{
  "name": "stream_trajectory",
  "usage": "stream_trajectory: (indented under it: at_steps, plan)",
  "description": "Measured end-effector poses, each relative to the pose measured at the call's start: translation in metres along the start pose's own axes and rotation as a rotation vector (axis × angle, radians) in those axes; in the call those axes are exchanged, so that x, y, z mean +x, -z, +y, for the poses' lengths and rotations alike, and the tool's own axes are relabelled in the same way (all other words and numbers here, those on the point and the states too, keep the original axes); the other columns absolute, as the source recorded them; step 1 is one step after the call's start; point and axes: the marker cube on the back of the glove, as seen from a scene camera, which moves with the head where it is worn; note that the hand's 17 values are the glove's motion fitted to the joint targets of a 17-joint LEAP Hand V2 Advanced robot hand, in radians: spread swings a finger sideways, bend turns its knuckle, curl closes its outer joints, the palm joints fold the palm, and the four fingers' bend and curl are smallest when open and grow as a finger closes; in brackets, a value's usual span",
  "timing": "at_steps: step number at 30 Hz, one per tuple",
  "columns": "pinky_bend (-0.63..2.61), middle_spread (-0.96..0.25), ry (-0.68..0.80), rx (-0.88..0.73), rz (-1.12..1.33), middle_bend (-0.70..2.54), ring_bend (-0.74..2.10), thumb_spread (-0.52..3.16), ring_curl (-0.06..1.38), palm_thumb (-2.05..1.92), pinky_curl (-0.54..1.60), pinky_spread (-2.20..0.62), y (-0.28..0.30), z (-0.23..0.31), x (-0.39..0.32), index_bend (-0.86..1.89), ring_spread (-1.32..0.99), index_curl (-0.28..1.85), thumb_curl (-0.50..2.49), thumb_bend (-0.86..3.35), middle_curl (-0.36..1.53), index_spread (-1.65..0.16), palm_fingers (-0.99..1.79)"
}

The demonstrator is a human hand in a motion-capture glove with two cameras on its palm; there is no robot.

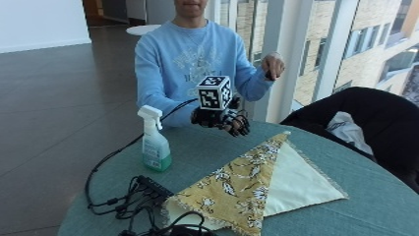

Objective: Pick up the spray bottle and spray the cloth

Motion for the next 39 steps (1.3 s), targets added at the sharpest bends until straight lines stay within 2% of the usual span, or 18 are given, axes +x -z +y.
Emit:
stream_trajectory:
  at_steps: [10,25,31,39]
  plan:
    - [0.23,-0.08,-0.002,-0.003,0.025,0.33,0.30,0.87,0.21,0.58,0.18,0.13,0.010,-0.011,0.004,0.27,-0.05,0.25,0.17,0.35,0.22,-0.28,0.80]
    - [0.17,-0.10,-0.027,-0.062,0.037,0.29,0.18,1.11,0.22,0.59,0.23,0.18,0.012,-0.007,0.007,0.19,-0.06,0.31,0.22,0.24,0.30,-0.37,0.68]
    - [0.18,-0.10,-0.061,-0.064,0.083,0.27,0.19,1.14,0.23,0.58,0.24,0.19,0.023,0.026,0.007,0.17,-0.05,0.32,0.23,0.19,0.31,-0.39,0.67]
    - [0.18,-0.10,-0.109,-0.001,0.099,0.26,0.19,1.15,0.25,0.58,0.26,0.20,0.045,0.105,0.014,0.17,-0.05,0.33,0.24,0.13,0.33,-0.40,0.66]
